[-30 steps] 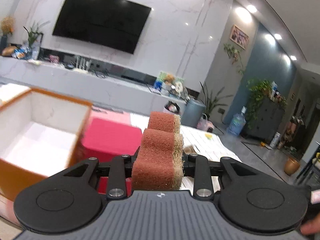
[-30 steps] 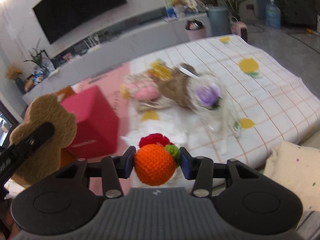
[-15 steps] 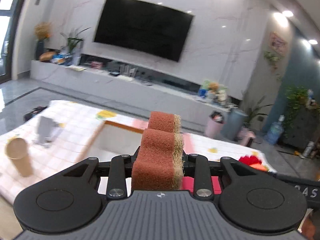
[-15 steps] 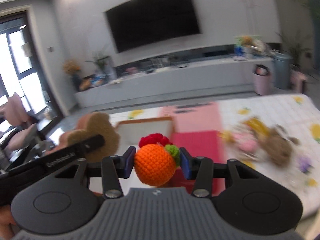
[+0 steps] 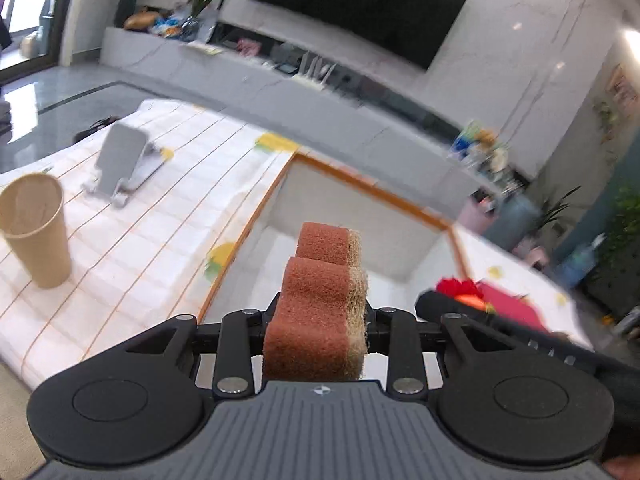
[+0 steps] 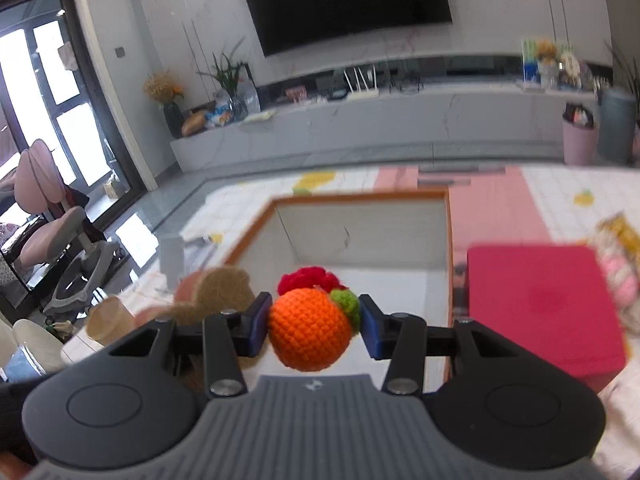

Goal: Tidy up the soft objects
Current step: 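Carry the bear sponge and orange fruit over the orange box with both tools, then open both tools to drop the sponge and fruit into the orange box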

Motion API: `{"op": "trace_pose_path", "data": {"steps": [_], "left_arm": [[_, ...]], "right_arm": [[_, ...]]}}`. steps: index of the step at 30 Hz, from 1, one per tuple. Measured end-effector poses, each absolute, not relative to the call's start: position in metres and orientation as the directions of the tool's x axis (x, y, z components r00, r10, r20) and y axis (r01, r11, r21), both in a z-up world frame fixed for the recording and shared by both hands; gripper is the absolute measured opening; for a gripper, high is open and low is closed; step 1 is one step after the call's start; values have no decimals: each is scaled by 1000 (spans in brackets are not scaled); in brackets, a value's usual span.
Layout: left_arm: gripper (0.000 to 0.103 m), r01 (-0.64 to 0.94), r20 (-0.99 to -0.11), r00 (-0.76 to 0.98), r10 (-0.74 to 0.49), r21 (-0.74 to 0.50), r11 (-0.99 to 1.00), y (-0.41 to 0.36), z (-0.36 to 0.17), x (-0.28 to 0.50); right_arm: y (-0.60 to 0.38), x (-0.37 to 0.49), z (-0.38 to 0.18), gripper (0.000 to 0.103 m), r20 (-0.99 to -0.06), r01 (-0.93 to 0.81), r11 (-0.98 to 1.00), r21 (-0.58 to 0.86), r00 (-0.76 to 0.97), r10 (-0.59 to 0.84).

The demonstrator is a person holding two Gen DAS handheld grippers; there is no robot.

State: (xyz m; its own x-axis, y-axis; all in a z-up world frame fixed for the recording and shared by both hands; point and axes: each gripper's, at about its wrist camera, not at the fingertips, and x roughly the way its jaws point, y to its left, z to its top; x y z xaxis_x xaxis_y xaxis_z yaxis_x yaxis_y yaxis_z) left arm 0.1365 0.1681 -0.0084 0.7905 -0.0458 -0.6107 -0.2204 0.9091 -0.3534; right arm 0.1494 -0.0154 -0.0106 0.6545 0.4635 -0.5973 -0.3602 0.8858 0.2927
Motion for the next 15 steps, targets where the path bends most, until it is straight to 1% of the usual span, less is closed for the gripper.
{"op": "trace_pose_path", "data": {"steps": [3, 7, 9, 11, 12, 14, 15], "left_arm": [[37, -277, -629, 776, 41, -281, 919, 161, -15, 138], [40, -320, -639, 755, 151, -158, 934, 147, -18, 133], [51, -341, -633, 751, 188, -129, 931, 149, -19, 131], [55, -353, -620, 756, 208, -119, 928, 151, -17, 129], [55, -357, -619, 756, 213, -118, 927, 152, -16, 129], [62, -344, -617, 763, 192, -136, 929, 152, -13, 125], [63, -339, -616, 767, 180, -150, 929, 153, -12, 123]], "right_arm": [[-24, 156, -33, 46, -626, -359, 881, 308, 621, 472], [-25, 151, -41, 46, -588, -417, 870, 265, 645, 488], [-24, 151, -43, 46, -583, -438, 859, 266, 636, 505], [-24, 149, -44, 46, -584, -448, 858, 250, 637, 503], [-24, 149, -44, 46, -585, -448, 860, 242, 640, 498], [-25, 146, -45, 46, -586, -450, 863, 229, 644, 492], [-25, 146, -45, 46, -586, -452, 863, 223, 645, 490]]}}
